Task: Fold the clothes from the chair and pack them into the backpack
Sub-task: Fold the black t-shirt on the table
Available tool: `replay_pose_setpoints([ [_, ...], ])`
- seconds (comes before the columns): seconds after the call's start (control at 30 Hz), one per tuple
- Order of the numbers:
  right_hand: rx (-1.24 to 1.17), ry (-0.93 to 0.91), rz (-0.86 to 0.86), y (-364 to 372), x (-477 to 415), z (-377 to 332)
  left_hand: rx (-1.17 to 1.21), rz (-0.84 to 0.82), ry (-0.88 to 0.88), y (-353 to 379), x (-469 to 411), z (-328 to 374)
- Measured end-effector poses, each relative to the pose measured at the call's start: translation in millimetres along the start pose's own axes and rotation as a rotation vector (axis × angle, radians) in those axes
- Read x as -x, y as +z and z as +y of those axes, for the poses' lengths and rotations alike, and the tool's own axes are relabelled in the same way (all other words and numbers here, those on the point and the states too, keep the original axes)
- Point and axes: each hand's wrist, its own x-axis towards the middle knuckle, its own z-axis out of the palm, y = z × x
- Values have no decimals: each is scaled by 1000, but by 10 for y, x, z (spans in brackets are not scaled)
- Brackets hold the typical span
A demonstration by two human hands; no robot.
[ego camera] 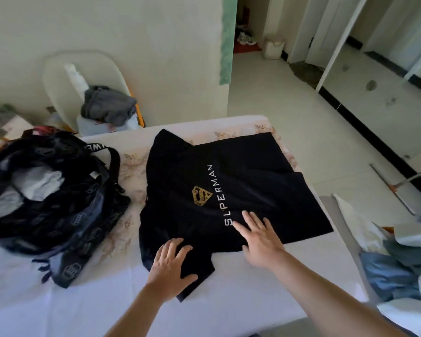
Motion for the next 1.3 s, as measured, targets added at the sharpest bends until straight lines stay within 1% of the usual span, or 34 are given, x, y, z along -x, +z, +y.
replay_pose_setpoints([
  [0.07,-93,-128,-58,83,14,-298,-8,-94,28,26,164,-108],
  [0.1,-109,-155,-109,131,27,-423,-14,-130,48,25,234,-150],
  [0.17,-61,-153,-165,226,69,-585,-42,-192,102,-1,370,-208],
  [0.27,29,-96,-96,235,182,-711,-73,-234,148,-44,581,-277],
  [0.33,94,-107,-92,191,245,-797,-51,-186,155,-34,711,-317],
  [0.4,94,-190,-76,161,269,-916,7,-116,147,-60,824,-331],
  [0.47,45,-299,-80,167,255,-1061,47,3,154,-38,847,-363],
  [0.53,19,-340,-113,195,233,-1209,139,138,132,6,830,-389],
  [0.6,22,-320,-96,232,205,-1310,277,202,77,-77,831,-320],
  [0.67,6,-302,-34,260,179,-1333,419,171,-62,-195,802,-243],
  [0.73,-106,-254,20,233,170,-1328,500,158,-148,-303,735,-210],
  [0.8,-307,-118,34,129,160,-1335,557,139,-144,-396,675,-210],
  [0.83,-398,-33,24,58,142,-1337,523,104,-122,-434,643,-236],
  [0.87,-455,30,14,-5,101,-1331,431,60,-80,-441,599,-282],
  [0.93,-469,66,8,-100,-6,-1295,256,11,-43,-380,487,-388],
  [0.97,-457,58,4,-129,-58,-1279,237,12,-61,-351,432,-421],
  [1.07,-403,28,-4,-150,-199,-1252,350,106,-131,-275,271,-503],
  [1.13,-398,30,5,-146,-314,-1231,451,137,-224,-327,178,-541],
  [1.23,-441,71,66,-129,-520,-1213,535,208,-409,-435,5,-675],
  [1.3,-435,88,106,-99,-615,-1229,564,190,-496,-485,-46,-755],
])
